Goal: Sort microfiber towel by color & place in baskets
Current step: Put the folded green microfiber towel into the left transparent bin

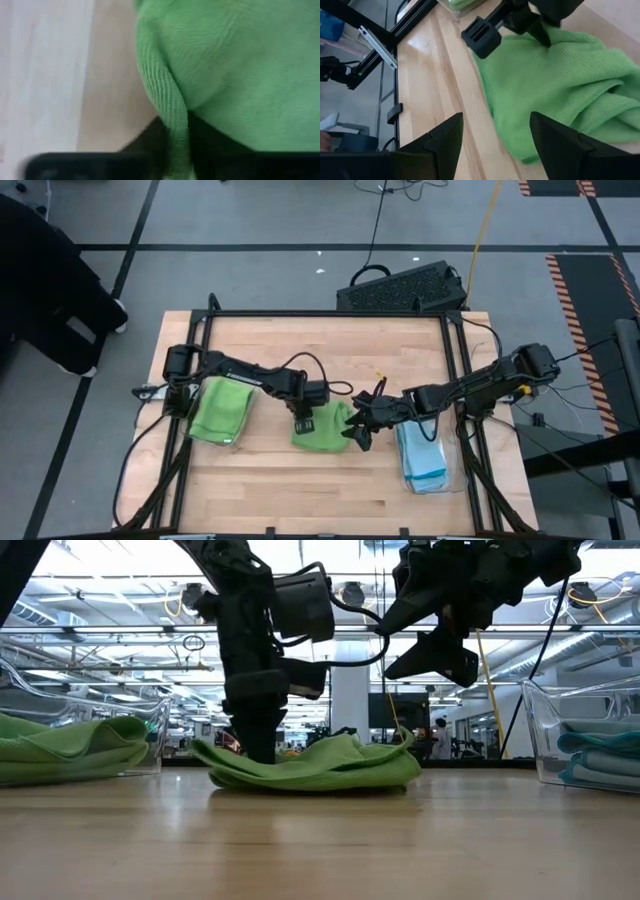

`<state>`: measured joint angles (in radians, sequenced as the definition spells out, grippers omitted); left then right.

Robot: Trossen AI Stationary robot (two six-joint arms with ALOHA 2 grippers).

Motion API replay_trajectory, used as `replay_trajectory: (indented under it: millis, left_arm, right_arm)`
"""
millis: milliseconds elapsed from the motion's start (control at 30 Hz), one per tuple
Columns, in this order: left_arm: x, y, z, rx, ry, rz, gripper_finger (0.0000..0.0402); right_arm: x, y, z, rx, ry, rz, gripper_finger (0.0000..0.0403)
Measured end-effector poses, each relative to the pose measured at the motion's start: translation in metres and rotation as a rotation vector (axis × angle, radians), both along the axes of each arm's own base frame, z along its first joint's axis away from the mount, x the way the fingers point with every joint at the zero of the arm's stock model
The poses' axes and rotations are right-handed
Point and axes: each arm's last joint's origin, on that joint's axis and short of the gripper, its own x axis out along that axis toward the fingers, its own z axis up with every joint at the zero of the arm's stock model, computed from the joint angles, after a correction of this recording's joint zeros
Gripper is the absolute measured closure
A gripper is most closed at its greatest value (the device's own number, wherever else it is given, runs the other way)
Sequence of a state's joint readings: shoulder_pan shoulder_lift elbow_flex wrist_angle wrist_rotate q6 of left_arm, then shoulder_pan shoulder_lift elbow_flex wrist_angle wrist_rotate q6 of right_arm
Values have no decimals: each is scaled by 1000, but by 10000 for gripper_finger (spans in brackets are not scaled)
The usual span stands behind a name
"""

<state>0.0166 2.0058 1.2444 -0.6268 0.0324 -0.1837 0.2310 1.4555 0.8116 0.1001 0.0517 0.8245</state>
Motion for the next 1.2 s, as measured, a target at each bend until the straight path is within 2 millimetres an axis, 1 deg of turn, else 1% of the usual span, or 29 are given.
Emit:
replay_trajectory:
  millis: [33,67,100,167,233,333,400,467,600,767,867,967,1033,1100,1200]
  left_arm:
    - [-1,0,2,0,-1,16,354]
    - [-1,0,4,-1,-1,38,377]
    - [-2,1,8,-5,-3,69,384]
    - [-6,3,19,15,-3,127,384]
    - [-13,3,29,49,34,191,385]
    - [-22,1,60,60,38,315,393]
    - [-36,-1,78,55,79,419,393]
    - [-52,-3,90,57,138,519,387]
    - [-83,-9,128,62,145,661,386]
    - [-128,-14,163,128,158,815,394]
    - [-155,-14,180,159,199,914,383]
    - [-172,-15,185,68,144,966,372]
    - [-186,-15,184,37,180,1018,373]
    - [-197,-15,176,15,214,1058,381]
    - [-215,-16,156,0,282,1127,393]
  right_arm:
    - [0,0,0,0,0,0,181]
    - [0,0,0,-2,0,2,181]
    - [0,0,0,-5,-1,3,181]
    - [0,0,0,-14,-2,10,181]
    - [0,0,0,-22,-3,15,181]
    - [0,-1,0,-27,-3,15,181]
    - [0,-1,0,-32,-2,16,181]
    - [0,-1,0,-42,-3,21,181]
    - [0,-2,-1,-49,-2,24,181]
    - [0,-2,-1,-65,-3,34,181]
    - [0,-2,-1,-69,-3,37,181]
    - [0,-2,-1,-72,-4,39,181]
    - [0,-2,-1,-72,-4,40,181]
    - [0,-2,-1,-72,-3,40,181]
    - [0,-2,-1,-72,-3,40,181]
